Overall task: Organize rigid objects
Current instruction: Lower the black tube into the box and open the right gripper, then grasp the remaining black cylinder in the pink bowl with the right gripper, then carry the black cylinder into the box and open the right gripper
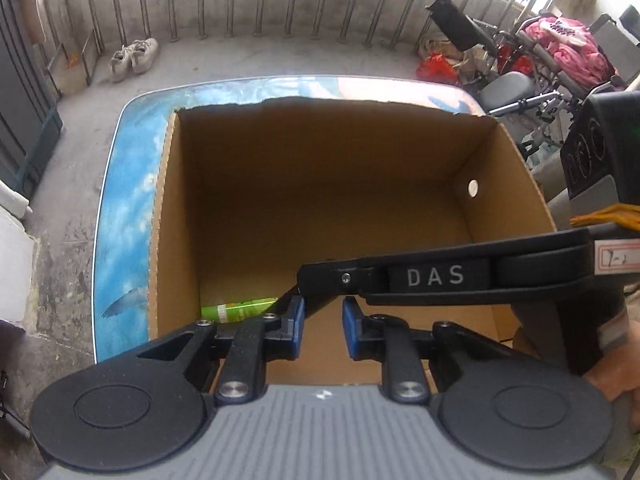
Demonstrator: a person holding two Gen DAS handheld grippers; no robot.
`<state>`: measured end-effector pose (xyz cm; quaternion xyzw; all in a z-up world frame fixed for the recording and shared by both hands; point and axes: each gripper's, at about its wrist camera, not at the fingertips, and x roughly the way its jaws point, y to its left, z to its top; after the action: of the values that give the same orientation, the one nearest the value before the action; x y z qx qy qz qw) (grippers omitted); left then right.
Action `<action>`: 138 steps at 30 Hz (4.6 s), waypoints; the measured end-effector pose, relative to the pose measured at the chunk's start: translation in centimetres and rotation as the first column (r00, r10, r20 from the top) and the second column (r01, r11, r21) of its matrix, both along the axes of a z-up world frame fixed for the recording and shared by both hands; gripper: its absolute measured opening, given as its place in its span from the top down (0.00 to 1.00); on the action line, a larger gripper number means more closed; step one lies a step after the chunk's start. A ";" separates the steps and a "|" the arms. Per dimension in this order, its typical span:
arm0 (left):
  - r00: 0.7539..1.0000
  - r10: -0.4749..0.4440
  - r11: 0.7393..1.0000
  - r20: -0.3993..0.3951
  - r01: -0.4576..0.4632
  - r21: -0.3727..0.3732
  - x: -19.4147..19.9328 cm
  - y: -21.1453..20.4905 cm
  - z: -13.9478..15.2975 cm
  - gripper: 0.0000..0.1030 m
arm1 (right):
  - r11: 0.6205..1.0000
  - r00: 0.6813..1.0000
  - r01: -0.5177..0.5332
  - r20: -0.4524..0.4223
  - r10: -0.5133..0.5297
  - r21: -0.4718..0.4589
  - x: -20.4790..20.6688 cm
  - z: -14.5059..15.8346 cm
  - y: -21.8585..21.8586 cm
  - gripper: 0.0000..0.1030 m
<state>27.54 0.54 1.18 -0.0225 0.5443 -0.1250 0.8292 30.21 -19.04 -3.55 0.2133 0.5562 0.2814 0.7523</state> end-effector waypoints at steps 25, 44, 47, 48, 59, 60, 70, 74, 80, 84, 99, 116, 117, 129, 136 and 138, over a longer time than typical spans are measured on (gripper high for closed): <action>0.995 0.058 0.998 -0.077 -0.056 0.031 2.0 1.0 -1.3 0.55 | 1.000 1.000 -0.005 -0.023 0.005 0.014 5.9 -2.5 4.4 0.60; 0.951 -0.004 0.993 0.310 0.039 -0.108 -10.9 2.7 7.9 0.32 | 0.938 0.945 0.171 0.218 -0.242 0.303 -18.9 5.6 -15.4 0.54; 0.939 -0.032 0.991 0.342 0.073 -0.108 -14.1 2.6 7.4 0.30 | 0.933 0.938 0.206 0.214 -0.274 0.294 -22.9 3.8 -15.8 0.53; 0.936 -0.038 0.992 0.349 0.078 -0.102 -15.1 2.4 7.0 0.30 | 0.931 0.937 0.216 0.205 -0.282 0.293 -23.9 3.1 -15.8 0.53; 0.957 -0.142 0.989 0.252 0.146 0.001 -18.6 -2.4 -3.2 0.42 | 0.920 0.959 0.276 -0.011 -0.284 0.279 -24.6 -6.7 -10.0 0.61; 0.956 -0.158 0.987 0.247 0.158 0.020 -18.4 -2.8 -3.7 0.45 | 0.922 0.959 0.275 -0.016 -0.282 0.271 -24.4 -6.9 -9.7 0.62; 0.956 -0.208 0.978 0.206 0.208 0.021 -16.3 -3.5 -6.3 0.53 | 0.926 0.955 0.295 -0.045 -0.293 0.235 -23.3 -7.4 -9.7 0.64; 0.955 -0.220 0.974 0.200 0.225 -0.002 -16.2 -3.4 -6.5 0.57 | 0.926 0.954 0.300 -0.058 -0.295 0.230 -23.0 -7.8 -9.4 0.64; 0.948 -0.227 0.972 0.224 0.236 -0.013 -17.0 -3.7 -6.2 0.68 | 0.921 0.953 0.304 -0.078 -0.294 0.245 -23.0 -8.2 -9.5 0.64; 0.935 -0.237 0.970 0.264 0.241 0.016 -17.8 -4.4 -5.7 0.73 | 0.910 0.950 0.313 -0.088 -0.301 0.273 -23.1 -8.3 -9.9 0.64; 0.861 -0.367 0.930 0.352 0.330 0.163 -21.0 -8.1 -4.8 0.79 | 0.853 0.925 0.379 -0.147 -0.349 0.358 -24.4 -9.3 -12.1 0.63; 0.871 -0.351 0.936 0.345 0.313 0.162 -21.0 -8.5 -5.3 0.84 | 0.873 0.933 0.360 -0.094 -0.349 0.329 -24.6 -8.7 -11.8 0.60; 0.870 -0.348 0.937 0.348 0.312 0.157 -21.0 -8.4 -5.2 0.84 | 0.873 0.933 0.358 -0.093 -0.347 0.330 -24.6 -8.7 -11.7 0.60; 0.823 -0.316 0.949 0.472 0.273 0.159 -22.6 -6.7 0.3 0.84 | 0.890 0.947 0.272 0.061 -0.315 0.366 -25.1 -1.7 -10.0 0.60; 0.824 -0.226 0.974 0.519 0.188 0.126 -18.0 -4.8 6.8 0.84 | 0.939 0.948 0.123 0.243 -0.207 0.321 -18.7 5.9 -7.3 0.59; 0.844 -0.178 0.984 0.507 0.155 0.088 -15.4 -4.0 7.8 0.84 | 0.946 0.954 0.101 0.240 -0.180 0.309 -15.6 7.0 -6.6 0.59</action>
<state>12.11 -3.49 9.03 0.0768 0.3065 -0.1859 0.9304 14.64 -25.63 3.41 0.3224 0.3856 0.3318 0.7983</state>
